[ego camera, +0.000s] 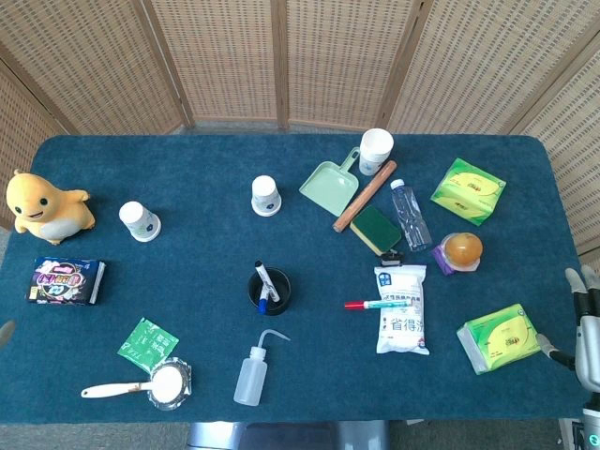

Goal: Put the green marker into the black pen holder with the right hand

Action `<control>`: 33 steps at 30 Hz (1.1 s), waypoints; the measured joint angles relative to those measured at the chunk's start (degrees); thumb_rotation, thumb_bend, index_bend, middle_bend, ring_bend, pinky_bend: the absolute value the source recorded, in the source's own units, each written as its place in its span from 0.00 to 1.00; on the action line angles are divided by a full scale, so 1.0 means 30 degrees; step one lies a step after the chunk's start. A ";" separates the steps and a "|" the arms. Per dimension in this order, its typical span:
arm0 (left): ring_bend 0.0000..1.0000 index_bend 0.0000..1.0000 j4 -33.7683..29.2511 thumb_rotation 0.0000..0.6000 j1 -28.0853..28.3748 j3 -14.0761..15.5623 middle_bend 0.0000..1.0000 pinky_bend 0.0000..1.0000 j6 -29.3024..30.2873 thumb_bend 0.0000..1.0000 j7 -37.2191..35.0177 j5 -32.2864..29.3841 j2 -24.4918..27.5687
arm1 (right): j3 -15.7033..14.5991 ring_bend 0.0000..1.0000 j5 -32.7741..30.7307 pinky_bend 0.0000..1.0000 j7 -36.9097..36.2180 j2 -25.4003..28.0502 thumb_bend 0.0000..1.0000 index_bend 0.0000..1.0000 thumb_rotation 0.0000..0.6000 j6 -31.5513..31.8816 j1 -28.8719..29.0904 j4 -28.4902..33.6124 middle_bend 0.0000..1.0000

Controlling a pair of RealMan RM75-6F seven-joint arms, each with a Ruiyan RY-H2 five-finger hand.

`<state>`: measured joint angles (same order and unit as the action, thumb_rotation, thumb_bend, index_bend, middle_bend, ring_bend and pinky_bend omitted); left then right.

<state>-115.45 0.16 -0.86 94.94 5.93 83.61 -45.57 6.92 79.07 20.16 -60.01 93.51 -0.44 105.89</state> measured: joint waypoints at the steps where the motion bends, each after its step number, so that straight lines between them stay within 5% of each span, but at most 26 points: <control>1: 0.00 0.13 -0.0005 1.00 0.0001 -0.0034 0.00 0.00 -0.0012 0.28 0.0020 0.0004 -0.0006 | 0.0000 0.00 -0.0008 0.00 -0.0026 0.0003 0.00 0.11 1.00 -0.0013 -0.0003 0.0006 0.00; 13: 0.00 0.14 -0.0177 1.00 -0.0202 0.0034 0.00 0.00 -0.0010 0.28 0.0416 0.0721 -0.0098 | -0.0165 0.00 0.0373 0.00 -0.0249 -0.0007 0.00 0.17 1.00 -0.0550 0.0179 -0.0003 0.00; 16: 0.00 0.14 -0.0163 1.00 -0.0260 0.0034 0.00 0.00 0.0006 0.28 0.0438 0.0843 -0.0138 | -0.0331 0.00 0.0643 0.00 -0.0063 -0.0202 0.00 0.22 1.00 -0.1179 0.0500 -0.0078 0.00; 20: 0.00 0.14 -0.0168 1.00 -0.0167 -0.0059 0.00 0.00 -0.0337 0.28 0.0393 0.0585 -0.0103 | -0.0498 0.00 0.1331 0.00 0.0491 -0.0590 0.13 0.34 1.00 -0.2471 0.1410 -0.0172 0.00; 33: 0.00 0.14 -0.0059 1.00 -0.0341 -0.0038 0.00 0.00 -0.0330 0.28 -0.0179 0.1018 0.0096 | -0.0248 0.00 0.2052 0.00 0.3317 -0.2848 0.16 0.39 1.00 -0.6588 0.4783 0.0295 0.00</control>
<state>-115.63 -0.86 -0.97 93.95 5.39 86.66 -45.29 6.18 85.23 30.11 -68.56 73.75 13.91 106.78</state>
